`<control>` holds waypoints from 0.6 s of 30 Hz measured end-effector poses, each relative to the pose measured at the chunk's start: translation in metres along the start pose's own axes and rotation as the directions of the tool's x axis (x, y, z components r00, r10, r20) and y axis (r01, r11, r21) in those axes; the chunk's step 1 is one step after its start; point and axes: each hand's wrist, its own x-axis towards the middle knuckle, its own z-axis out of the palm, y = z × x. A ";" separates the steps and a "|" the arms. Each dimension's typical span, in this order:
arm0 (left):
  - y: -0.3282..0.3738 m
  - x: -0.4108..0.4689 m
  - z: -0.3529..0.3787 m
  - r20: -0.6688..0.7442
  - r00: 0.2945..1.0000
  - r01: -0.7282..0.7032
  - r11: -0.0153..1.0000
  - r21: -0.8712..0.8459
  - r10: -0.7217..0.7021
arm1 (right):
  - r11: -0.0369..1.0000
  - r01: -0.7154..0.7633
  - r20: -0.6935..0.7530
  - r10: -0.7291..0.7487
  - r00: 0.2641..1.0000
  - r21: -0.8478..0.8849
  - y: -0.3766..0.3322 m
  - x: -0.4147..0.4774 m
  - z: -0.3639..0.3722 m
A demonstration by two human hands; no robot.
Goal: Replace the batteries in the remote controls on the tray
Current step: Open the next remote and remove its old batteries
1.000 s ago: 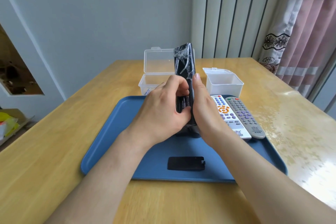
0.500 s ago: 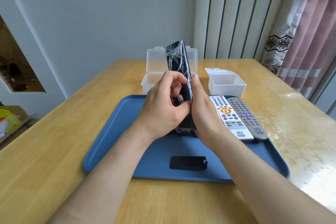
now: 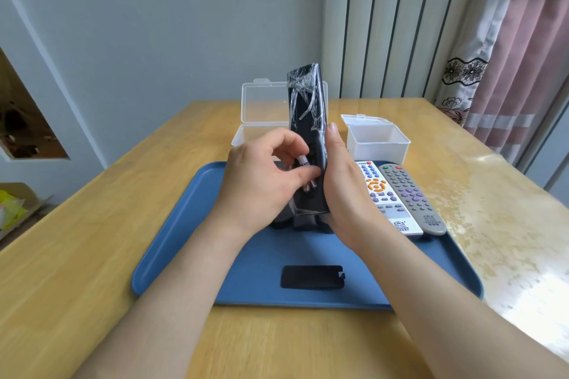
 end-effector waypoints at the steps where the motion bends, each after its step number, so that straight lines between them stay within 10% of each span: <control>1: 0.002 0.000 0.000 -0.006 1.000 0.028 0.994 -0.103 -0.029 | 0.999 -0.009 -0.001 0.009 1.000 0.040 0.000 0.001 -0.001; 4: 0.004 0.005 -0.005 0.031 0.975 0.184 0.713 -0.676 -0.221 | 0.976 -0.051 0.044 0.042 0.998 0.210 -0.005 0.002 -0.004; 7: -0.004 0.012 -0.013 0.162 0.897 0.332 0.385 -0.861 -0.411 | 0.944 -0.160 0.128 0.128 0.984 0.289 -0.011 0.001 -0.008; 10: -0.008 0.010 -0.012 0.091 0.908 0.386 0.729 -0.565 -0.410 | 0.928 -0.228 0.213 0.169 0.962 0.294 -0.012 0.001 -0.013; 12: -0.006 0.005 -0.009 -0.019 0.985 0.168 0.976 -0.140 -0.173 | 0.944 -0.224 0.267 0.158 0.951 0.241 -0.013 0.004 -0.019; 15: -0.006 0.001 -0.008 -0.032 0.986 -0.149 0.957 0.250 0.161 | 0.985 -0.145 0.388 0.099 0.916 0.091 -0.014 0.005 -0.028; 18: -0.011 0.004 -0.012 -0.070 0.985 -0.127 0.939 0.321 0.157 | 0.989 0.103 0.383 -0.053 0.922 -0.110 -0.018 0.006 -0.032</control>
